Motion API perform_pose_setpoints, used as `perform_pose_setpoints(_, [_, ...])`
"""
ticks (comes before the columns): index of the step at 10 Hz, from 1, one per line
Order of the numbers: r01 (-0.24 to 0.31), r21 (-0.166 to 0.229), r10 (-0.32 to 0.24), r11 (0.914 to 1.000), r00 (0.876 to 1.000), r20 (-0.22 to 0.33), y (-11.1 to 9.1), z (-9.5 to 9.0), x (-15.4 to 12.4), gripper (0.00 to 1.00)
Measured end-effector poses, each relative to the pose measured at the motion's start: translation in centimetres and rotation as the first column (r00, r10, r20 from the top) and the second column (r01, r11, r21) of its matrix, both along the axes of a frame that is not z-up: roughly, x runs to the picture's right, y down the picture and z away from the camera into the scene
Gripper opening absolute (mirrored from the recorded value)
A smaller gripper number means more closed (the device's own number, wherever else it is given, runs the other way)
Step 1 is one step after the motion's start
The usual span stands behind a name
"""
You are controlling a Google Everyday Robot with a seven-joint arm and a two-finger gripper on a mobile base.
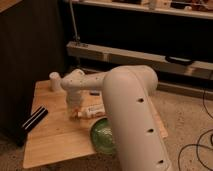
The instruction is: Drag the pepper across the table
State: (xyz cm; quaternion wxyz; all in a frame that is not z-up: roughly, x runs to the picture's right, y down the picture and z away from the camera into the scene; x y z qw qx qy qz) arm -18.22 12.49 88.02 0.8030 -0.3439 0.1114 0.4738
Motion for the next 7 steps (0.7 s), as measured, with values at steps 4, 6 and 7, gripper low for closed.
perform_pose_setpoints(4, [-0.024, -0.012, 0.024, 0.9996, 1.000, -0.010, -0.1, 0.2, 1.6, 0.00])
perform_pose_setpoints(6, [-0.034, -0.011, 0.034, 0.9994, 0.999, -0.017, -0.4, 0.2, 2.4, 0.00])
perform_pose_setpoints(7, [-0.036, -0.011, 0.036, 0.9993, 0.999, -0.024, -0.6, 0.2, 2.9, 0.00])
